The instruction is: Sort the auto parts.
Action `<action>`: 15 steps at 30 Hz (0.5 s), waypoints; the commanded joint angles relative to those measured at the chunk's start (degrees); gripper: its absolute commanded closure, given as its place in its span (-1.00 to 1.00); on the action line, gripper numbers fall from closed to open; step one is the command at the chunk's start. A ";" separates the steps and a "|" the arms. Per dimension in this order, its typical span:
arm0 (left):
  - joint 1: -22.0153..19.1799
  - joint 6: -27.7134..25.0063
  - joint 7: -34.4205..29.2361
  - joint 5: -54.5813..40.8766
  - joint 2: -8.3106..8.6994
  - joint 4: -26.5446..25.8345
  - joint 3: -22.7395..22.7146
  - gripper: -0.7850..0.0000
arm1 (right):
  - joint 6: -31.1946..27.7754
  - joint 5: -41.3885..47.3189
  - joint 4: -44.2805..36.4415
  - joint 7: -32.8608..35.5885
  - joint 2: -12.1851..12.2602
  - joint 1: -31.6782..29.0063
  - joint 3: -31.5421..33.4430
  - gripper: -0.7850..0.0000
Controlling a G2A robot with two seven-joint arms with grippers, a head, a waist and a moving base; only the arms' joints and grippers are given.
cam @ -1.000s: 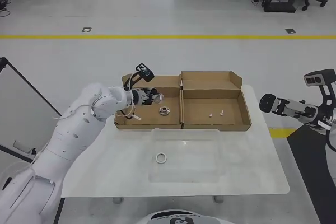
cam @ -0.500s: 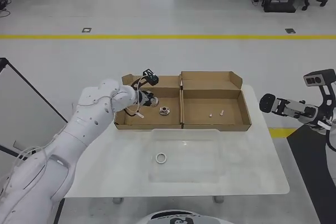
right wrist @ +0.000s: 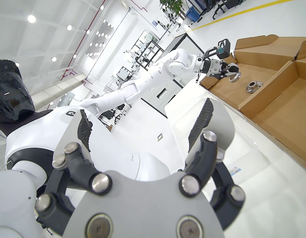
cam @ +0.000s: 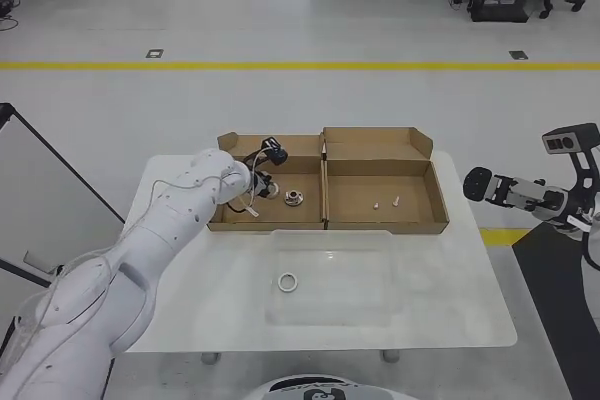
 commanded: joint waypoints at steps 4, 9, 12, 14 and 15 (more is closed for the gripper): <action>-0.19 -0.33 1.63 1.12 -1.62 3.84 1.01 1.00 | 0.00 0.01 0.00 0.00 0.00 0.00 0.00 -1.00; -0.36 -0.42 2.77 1.78 -3.06 6.48 1.62 1.00 | 0.00 0.01 0.00 0.00 0.00 0.00 0.00 -1.00; -0.59 -0.51 3.19 2.27 -3.81 7.92 1.87 0.73 | 0.00 0.01 0.00 0.00 0.00 0.00 0.00 -1.00; -0.82 -0.66 3.43 2.62 -4.26 8.69 1.98 0.39 | 0.00 0.01 0.00 0.00 0.00 0.00 0.00 -1.00; -0.92 -0.76 3.60 2.71 -4.47 9.10 1.98 0.17 | 0.00 0.01 0.00 0.00 0.00 0.00 0.00 -1.00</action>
